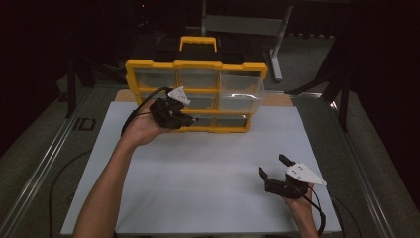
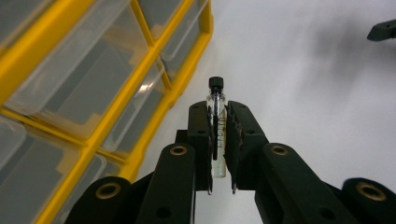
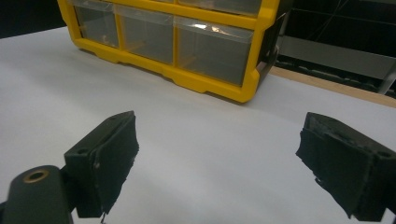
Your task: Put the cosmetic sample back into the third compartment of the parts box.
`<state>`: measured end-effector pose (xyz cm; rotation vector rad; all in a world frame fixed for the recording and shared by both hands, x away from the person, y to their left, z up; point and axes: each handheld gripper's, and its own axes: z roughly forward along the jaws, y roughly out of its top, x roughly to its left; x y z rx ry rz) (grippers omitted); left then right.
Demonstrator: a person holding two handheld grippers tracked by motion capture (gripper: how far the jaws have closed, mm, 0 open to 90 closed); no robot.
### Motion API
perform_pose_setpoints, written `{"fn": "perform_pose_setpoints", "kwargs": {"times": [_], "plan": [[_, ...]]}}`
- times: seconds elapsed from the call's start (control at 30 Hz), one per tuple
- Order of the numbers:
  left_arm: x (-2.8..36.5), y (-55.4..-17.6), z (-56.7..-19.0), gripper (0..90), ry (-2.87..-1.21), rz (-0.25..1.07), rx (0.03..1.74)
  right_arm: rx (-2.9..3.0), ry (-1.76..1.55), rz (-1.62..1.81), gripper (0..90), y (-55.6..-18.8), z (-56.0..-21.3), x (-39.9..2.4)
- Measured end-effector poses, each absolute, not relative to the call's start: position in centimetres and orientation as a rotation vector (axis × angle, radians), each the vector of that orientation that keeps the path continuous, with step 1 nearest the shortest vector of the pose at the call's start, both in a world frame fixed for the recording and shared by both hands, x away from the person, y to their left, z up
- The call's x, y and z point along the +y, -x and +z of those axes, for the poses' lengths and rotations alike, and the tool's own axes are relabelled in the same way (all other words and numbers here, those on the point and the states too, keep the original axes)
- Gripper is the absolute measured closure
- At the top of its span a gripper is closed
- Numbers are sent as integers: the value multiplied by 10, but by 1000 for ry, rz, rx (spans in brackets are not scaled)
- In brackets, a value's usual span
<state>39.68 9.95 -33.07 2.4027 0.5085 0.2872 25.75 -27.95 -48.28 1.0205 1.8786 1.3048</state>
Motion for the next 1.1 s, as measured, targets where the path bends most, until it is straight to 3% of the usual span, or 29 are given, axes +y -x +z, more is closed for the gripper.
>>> {"fn": "perform_pose_setpoints", "kwargs": {"times": [1.1], "plan": [[93, -417, -292, 815, -2383, 328, 490, 1880, -1019, 1307, 113, -257, -483, -279]]}}
